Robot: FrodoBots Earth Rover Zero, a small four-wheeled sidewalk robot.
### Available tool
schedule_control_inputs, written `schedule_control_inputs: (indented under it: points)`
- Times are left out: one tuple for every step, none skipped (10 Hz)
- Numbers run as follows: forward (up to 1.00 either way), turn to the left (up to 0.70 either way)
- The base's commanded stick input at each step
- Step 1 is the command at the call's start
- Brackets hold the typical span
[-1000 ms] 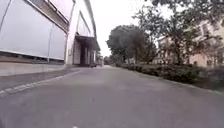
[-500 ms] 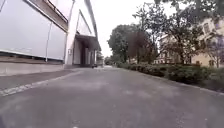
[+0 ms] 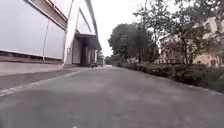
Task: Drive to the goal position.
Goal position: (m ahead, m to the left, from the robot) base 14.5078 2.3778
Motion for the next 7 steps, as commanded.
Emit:
schedule_control_inputs:
  points:
    - [0.85, 0.01]
    - [0.85, 0.01]
    - [0.85, 0.01]
    - [0.85, 0.01]
    - [0.85, 0.01]
    - [0.85, 0.01]
    - [0.85, 0.01]
